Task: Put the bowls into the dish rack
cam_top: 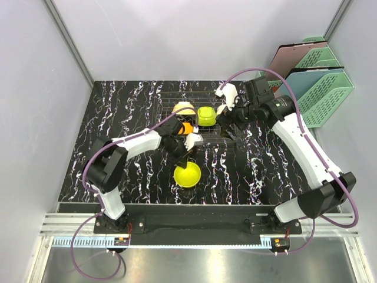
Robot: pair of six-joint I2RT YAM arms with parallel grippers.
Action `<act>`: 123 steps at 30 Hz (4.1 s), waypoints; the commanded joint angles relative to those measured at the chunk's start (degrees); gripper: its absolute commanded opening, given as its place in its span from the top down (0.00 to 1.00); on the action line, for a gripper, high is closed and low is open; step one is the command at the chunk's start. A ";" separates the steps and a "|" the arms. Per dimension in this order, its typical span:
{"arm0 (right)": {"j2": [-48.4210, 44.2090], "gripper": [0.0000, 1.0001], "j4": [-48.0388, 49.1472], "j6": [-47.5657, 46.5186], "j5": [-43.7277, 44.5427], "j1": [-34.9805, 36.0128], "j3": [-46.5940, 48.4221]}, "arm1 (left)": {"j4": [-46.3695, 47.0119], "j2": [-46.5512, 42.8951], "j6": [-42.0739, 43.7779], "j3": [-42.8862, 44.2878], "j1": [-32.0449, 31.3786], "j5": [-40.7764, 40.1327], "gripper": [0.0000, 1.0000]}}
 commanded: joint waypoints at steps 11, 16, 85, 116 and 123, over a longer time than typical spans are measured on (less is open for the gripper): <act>5.39 0.00 0.32 8.79 -31.92 -3.46 1.62 | -0.16 -28.66 3.23 4.25 4.46 9.08 1.00; 11.89 0.00 2.61 17.23 -44.48 -3.46 3.29 | 3.91 -32.74 0.49 4.06 5.26 5.23 1.00; 23.41 1.00 25.69 43.30 -58.76 -2.74 1.61 | 5.57 -39.40 -4.60 3.91 23.77 -0.24 0.01; 28.60 1.00 9.45 9.78 37.40 1.28 7.34 | 9.26 -50.05 -9.17 -13.16 31.80 5.30 0.01; 33.51 1.00 10.69 7.93 42.15 5.85 7.69 | 9.62 -49.70 -9.26 -13.43 31.80 5.66 0.01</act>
